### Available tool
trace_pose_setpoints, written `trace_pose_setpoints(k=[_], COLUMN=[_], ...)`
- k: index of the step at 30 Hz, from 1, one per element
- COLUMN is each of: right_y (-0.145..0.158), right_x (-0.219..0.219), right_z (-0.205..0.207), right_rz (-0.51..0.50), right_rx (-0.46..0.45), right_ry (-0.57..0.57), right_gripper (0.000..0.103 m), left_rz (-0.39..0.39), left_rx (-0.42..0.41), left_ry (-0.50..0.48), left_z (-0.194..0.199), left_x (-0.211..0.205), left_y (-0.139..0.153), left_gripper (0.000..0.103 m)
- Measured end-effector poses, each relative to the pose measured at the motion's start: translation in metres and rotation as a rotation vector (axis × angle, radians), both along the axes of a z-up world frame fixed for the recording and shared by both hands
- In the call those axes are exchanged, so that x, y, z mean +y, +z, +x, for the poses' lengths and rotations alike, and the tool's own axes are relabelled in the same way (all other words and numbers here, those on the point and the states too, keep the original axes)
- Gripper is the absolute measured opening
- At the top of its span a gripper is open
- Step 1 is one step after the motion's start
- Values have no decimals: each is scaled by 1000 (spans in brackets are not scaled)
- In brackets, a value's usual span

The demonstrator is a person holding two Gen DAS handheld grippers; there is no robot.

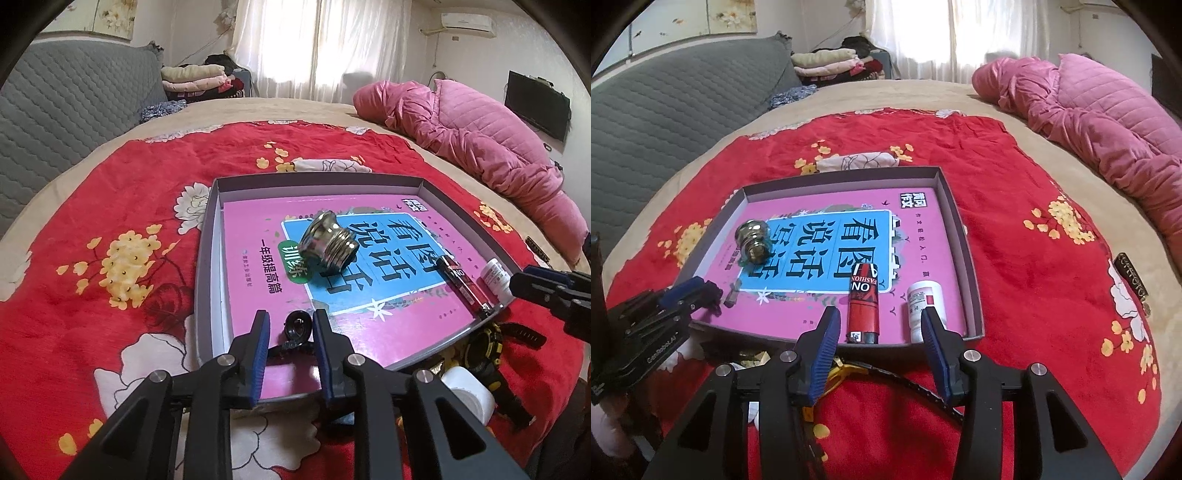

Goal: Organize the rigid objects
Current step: 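Open the right gripper to release the red lighter inside the box, then lower the black hair clip into the box and open the left gripper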

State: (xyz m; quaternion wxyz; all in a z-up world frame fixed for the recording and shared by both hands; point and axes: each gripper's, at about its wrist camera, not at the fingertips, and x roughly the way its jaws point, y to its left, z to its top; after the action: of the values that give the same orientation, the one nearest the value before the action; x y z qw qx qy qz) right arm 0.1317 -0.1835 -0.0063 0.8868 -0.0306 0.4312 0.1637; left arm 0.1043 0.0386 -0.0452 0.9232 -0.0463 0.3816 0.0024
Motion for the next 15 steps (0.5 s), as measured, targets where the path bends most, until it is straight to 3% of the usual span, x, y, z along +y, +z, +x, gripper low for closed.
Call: trace_pose_setpoints(k=[9, 15], right_y=[7, 14], right_x=[-7, -12], right_z=[-4, -8], right_rz=[4, 11], right_rx=[-4, -13], right_ry=[-8, -9], right_gripper=[47, 47], left_rz=[28, 29], left_rx=[-22, -49], left_ry=[1, 22], left_z=[-11, -20], left_x=[-5, 0], left_y=[8, 17], left_gripper=[26, 37])
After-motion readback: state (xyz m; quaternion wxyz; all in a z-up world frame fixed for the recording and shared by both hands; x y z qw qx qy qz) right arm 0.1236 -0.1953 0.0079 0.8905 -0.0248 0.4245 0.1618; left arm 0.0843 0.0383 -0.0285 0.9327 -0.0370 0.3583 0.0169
